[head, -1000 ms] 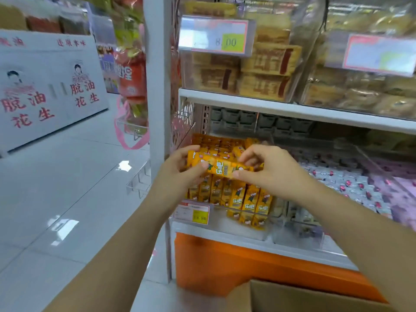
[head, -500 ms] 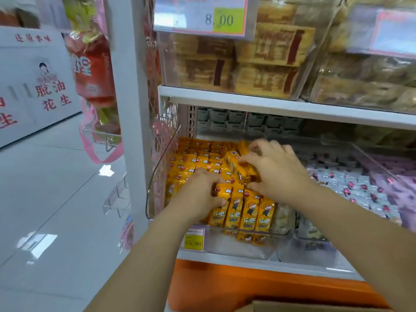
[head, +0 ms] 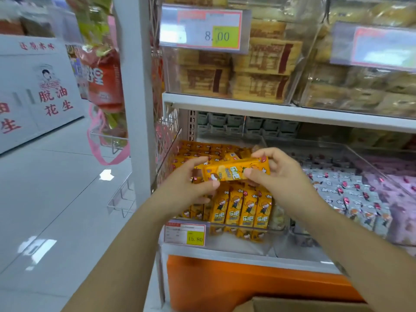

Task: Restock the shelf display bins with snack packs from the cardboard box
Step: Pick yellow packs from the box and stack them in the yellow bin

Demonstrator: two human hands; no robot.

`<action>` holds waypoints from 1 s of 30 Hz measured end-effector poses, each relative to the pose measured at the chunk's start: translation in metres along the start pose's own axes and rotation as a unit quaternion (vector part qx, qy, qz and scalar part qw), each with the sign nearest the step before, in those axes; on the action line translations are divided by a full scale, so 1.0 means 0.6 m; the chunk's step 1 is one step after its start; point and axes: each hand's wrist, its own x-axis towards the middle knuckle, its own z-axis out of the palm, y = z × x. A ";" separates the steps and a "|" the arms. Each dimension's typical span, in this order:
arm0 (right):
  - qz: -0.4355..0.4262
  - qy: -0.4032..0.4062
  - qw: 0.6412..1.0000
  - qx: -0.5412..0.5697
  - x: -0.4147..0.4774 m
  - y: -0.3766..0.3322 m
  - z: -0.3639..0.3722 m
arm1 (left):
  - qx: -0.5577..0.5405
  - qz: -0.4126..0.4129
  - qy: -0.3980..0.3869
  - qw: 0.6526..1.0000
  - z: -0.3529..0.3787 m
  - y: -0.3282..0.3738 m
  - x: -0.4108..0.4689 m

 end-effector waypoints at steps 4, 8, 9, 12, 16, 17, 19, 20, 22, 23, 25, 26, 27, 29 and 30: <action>0.081 -0.040 0.992 0.087 0.007 0.005 0.029 | -0.189 0.004 0.047 0.981 -0.011 0.007 -0.024; 0.035 -0.072 0.992 -0.101 0.019 0.003 0.042 | -0.171 0.069 0.135 0.973 -0.023 0.015 -0.028; 0.006 -0.058 0.987 -0.149 0.026 -0.001 0.038 | -0.117 0.095 0.157 0.976 -0.028 0.016 -0.029; -0.035 0.005 0.950 -0.309 0.055 -0.001 0.014 | -0.036 0.129 0.168 0.977 -0.031 0.016 -0.032; -0.058 -0.014 0.858 -0.510 0.072 0.024 0.020 | -0.073 0.109 0.167 0.977 -0.019 0.008 -0.033; -0.078 -0.003 0.838 -0.540 0.074 0.029 0.026 | -0.117 0.097 0.165 0.974 -0.015 0.007 -0.031; -0.097 0.017 0.789 -0.607 0.079 0.033 0.034 | -0.200 0.060 0.165 0.964 -0.009 0.005 -0.029; -0.097 0.023 0.767 -0.633 0.083 0.034 0.035 | -0.230 0.041 0.166 0.958 -0.006 0.005 -0.029; -0.091 0.028 0.761 -0.642 0.088 0.036 0.038 | -0.303 0.006 0.163 0.939 -0.003 0.005 -0.029; -0.089 0.031 0.781 -0.617 0.088 0.035 0.038 | -0.349 -0.009 0.157 0.924 -0.002 0.007 -0.030; -0.086 0.057 0.841 -0.531 0.084 0.030 0.036 | -0.430 -0.029 0.143 0.891 -0.001 0.013 -0.031; -0.086 0.080 0.868 -0.483 0.080 0.025 0.034 | -0.455 -0.034 0.141 0.879 -0.001 0.016 -0.032; -0.080 0.097 0.893 -0.433 0.076 0.019 0.032 | -0.470 -0.036 0.141 0.871 0.000 0.017 -0.031; -0.048 0.075 0.944 -0.317 0.067 0.008 0.036 | -0.476 -0.035 0.137 0.868 0.000 0.017 -0.030; -0.022 0.039 0.967 -0.252 0.061 0.004 0.042 | -0.465 -0.036 0.129 0.875 0.000 0.017 -0.029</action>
